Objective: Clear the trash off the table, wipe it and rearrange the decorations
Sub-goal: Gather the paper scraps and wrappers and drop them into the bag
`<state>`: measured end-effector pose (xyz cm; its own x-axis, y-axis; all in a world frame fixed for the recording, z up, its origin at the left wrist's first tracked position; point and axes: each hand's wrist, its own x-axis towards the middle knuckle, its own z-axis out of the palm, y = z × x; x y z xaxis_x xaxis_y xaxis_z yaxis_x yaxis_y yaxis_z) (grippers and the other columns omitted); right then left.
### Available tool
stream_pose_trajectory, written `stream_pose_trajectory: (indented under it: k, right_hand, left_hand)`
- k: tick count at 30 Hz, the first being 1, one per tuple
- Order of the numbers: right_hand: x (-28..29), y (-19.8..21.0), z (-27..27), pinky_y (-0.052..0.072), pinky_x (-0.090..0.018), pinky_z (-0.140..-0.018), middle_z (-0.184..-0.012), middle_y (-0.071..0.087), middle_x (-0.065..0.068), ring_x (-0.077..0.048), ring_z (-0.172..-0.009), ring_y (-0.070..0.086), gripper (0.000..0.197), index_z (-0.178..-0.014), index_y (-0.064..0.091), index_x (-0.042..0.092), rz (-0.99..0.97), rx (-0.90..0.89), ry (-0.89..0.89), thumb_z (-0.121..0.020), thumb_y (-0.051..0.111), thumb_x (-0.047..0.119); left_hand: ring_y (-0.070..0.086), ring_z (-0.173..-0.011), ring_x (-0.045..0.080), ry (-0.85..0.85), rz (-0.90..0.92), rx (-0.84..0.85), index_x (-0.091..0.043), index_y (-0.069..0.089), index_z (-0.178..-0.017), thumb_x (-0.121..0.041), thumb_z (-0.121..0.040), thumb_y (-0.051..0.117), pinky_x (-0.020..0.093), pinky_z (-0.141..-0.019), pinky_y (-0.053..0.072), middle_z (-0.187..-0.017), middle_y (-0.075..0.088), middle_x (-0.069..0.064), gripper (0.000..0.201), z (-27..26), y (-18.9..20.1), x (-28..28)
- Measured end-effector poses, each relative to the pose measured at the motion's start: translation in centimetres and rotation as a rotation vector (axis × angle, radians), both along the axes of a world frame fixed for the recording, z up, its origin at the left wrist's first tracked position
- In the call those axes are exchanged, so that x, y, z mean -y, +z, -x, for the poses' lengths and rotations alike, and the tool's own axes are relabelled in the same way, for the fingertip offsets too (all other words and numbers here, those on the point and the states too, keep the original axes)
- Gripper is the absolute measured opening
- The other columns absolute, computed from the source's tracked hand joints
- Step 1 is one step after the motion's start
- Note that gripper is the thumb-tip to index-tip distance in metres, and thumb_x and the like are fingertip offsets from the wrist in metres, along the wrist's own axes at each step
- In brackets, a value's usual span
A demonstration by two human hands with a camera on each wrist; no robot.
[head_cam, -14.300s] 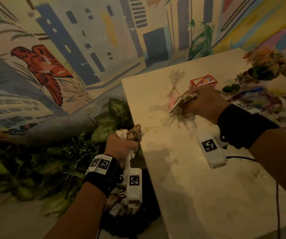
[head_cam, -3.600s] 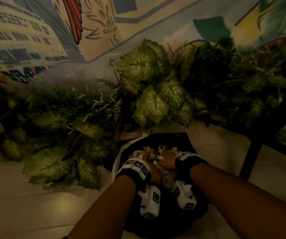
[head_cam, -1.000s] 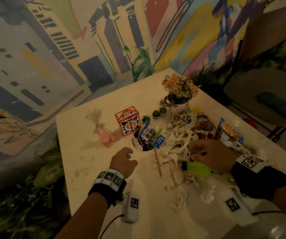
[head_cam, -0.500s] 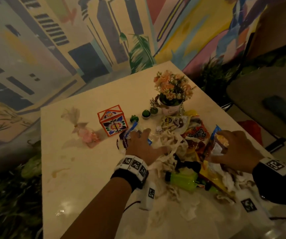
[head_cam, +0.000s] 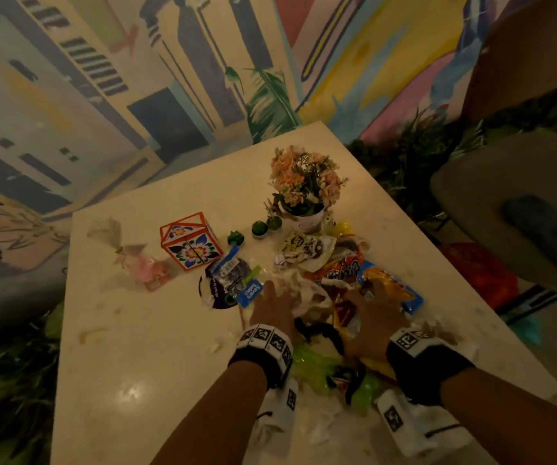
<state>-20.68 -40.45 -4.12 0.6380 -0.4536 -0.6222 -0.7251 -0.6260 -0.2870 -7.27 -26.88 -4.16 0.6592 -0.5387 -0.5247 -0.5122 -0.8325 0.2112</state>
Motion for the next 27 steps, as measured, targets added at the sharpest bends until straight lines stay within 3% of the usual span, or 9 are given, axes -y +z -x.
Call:
stream_pose_trajectory:
  k: [4,8,11,16,19,21,23,25,27]
  right_hand:
    - [-0.1,-0.2,-0.8,0.053,-0.045,-0.089,-0.155,-0.008,-0.009,-0.05,-0.132,0.028,0.084,-0.142,0.02,0.042,0.074,0.081,-0.009,-0.073,0.068,0.053]
    - [0.3,1.5,-1.9,0.048,-0.042,-0.092,-0.149,0.012,-0.011,-0.04,-0.117,0.046,0.071,-0.138,0.033,0.033,0.035,0.209,-0.07,-0.078,0.067,0.05]
    - [0.8,2.8,-2.6,0.044,-0.038,-0.095,-0.15,0.017,-0.01,-0.036,-0.124,0.042,0.065,-0.139,0.035,0.025,0.042,0.247,-0.124,-0.082,0.065,0.029]
    - [1.7,5.9,-3.2,0.037,-0.037,-0.104,-0.152,0.024,-0.01,-0.031,-0.135,0.034,0.069,-0.145,0.03,0.016,-0.004,0.264,-0.209,-0.084,0.063,0.017]
    - [2.8,8.4,-3.4,0.043,-0.037,-0.099,-0.141,0.045,-0.012,-0.032,-0.124,0.046,0.065,-0.141,0.038,0.016,0.006,0.336,-0.238,-0.08,0.061,0.014]
    - [3.5,9.8,-3.2,0.045,-0.032,-0.087,-0.13,0.054,-0.012,-0.032,-0.115,0.052,0.059,-0.136,0.045,0.016,-0.009,0.406,-0.283,-0.079,0.058,0.006]
    - [4.1,10.9,-3.0,0.041,-0.026,-0.07,-0.107,0.059,-0.011,-0.032,-0.097,0.054,0.036,-0.113,0.057,0.017,-0.029,0.454,-0.293,-0.08,0.057,0.003]
    - [4.4,11.7,-3.0,0.034,-0.028,-0.056,-0.078,0.055,-0.006,-0.03,-0.077,0.05,0.015,-0.08,0.051,0.016,-0.034,0.505,-0.31,-0.078,0.057,0.002]
    - [4.2,12.4,-3.3,0.035,-0.03,-0.059,-0.072,0.052,-0.007,-0.031,-0.074,0.051,0.019,-0.079,0.046,0.015,-0.05,0.561,-0.35,-0.077,0.06,0.001]
  left_hand:
    - [0.029,-0.138,0.032,0.093,0.121,0.012,-0.01,0.05,-0.125,-0.008,-0.086,0.059,0.038,-0.11,0.03,-0.151,0.022,0.013,0.041,-0.6,0.7,-0.5]
    - [0.051,-0.11,0.03,0.153,0.276,0.127,-0.009,0.055,-0.098,-0.008,-0.08,0.064,0.032,-0.086,0.041,-0.122,0.046,0.009,0.02,-1.3,1.9,-1.2]
    - [0.052,-0.094,0.027,0.243,0.393,0.161,-0.014,0.05,-0.083,-0.006,-0.077,0.064,0.027,-0.07,0.035,-0.101,0.051,0.006,0.017,-1.9,2.5,-1.8]
    - [0.046,-0.076,0.014,0.388,0.523,0.154,-0.019,0.051,-0.084,-0.007,-0.077,0.068,0.019,-0.056,0.029,-0.079,0.048,-0.008,0.022,-2.6,5.3,-2.8]
    - [0.046,-0.065,0.01,0.416,0.594,0.129,-0.017,0.054,-0.084,-0.008,-0.076,0.068,0.014,-0.049,0.028,-0.073,0.049,-0.01,0.019,-3.2,6.6,-3.2]
    - [0.049,-0.06,0.008,0.425,0.61,0.095,-0.016,0.057,-0.082,-0.009,-0.075,0.069,0.017,-0.047,0.032,-0.071,0.053,-0.007,0.015,-3.4,7.0,-3.3]
    - [0.054,-0.062,0.014,0.432,0.625,0.058,-0.017,0.057,-0.074,-0.006,-0.072,0.069,0.025,-0.049,0.043,-0.072,0.059,-0.002,0.016,-3.4,7.2,-3.3]
    - [0.058,-0.063,0.019,0.455,0.656,0.021,-0.019,0.056,-0.068,-0.002,-0.07,0.069,0.034,-0.053,0.054,-0.074,0.062,0.001,0.021,-3.2,7.4,-3.2]
    - [0.057,-0.058,0.015,0.464,0.671,-0.002,-0.016,0.057,-0.071,0.0,-0.07,0.068,0.034,-0.052,0.055,-0.071,0.062,0.001,0.019,-3.1,7.6,-3.2]
